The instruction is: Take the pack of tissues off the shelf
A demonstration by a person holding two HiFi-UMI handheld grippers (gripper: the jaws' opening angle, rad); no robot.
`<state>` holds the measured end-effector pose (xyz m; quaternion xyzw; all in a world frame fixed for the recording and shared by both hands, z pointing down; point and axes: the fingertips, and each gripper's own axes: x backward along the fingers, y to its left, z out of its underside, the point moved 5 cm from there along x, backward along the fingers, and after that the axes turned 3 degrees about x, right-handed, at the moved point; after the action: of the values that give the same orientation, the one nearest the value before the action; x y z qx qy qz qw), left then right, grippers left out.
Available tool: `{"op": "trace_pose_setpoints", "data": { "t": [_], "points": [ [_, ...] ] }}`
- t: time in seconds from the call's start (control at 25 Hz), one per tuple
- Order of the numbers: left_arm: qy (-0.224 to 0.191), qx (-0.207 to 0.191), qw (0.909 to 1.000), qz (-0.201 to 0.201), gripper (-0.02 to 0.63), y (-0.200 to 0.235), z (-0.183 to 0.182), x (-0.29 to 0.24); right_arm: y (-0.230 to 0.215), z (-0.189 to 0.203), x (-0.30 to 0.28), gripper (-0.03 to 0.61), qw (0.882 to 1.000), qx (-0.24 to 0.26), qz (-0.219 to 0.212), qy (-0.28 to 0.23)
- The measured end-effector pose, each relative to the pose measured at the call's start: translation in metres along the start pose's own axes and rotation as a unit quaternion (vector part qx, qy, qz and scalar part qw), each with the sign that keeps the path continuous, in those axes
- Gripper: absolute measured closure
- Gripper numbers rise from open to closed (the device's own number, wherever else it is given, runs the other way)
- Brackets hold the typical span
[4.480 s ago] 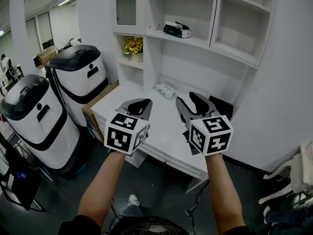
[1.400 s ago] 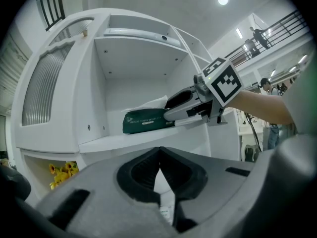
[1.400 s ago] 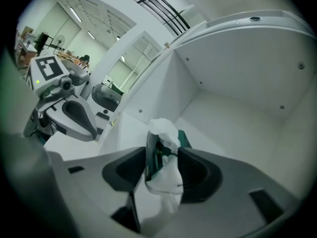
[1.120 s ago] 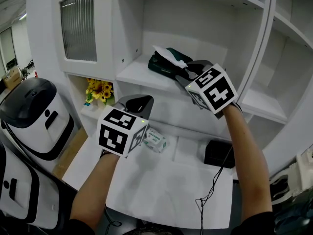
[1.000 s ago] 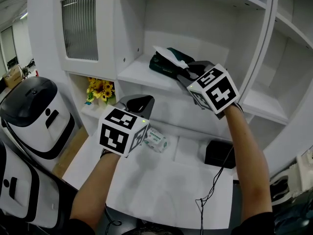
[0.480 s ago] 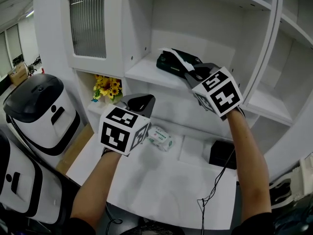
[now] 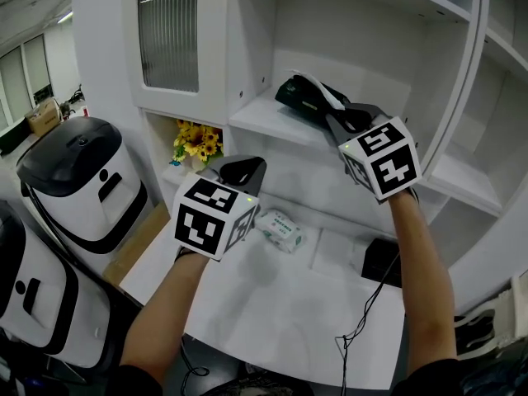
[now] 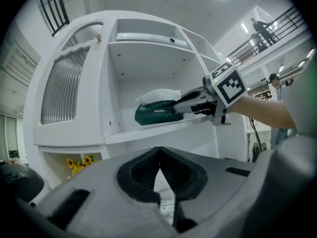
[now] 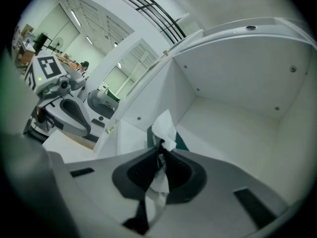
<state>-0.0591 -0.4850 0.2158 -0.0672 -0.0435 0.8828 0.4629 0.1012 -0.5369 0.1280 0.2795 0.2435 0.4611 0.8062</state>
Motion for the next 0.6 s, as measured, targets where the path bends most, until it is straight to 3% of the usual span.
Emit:
{"op": "trace_pose_setpoints", "data": {
  "t": [0.6],
  "points": [
    [-0.004, 0.003, 0.9986, -0.052, 0.604, 0.025, 0.004, 0.066, 0.042, -0.049, 0.02, 0.549, 0.999, 0.005, -0.002, -0.053]
  ]
}}
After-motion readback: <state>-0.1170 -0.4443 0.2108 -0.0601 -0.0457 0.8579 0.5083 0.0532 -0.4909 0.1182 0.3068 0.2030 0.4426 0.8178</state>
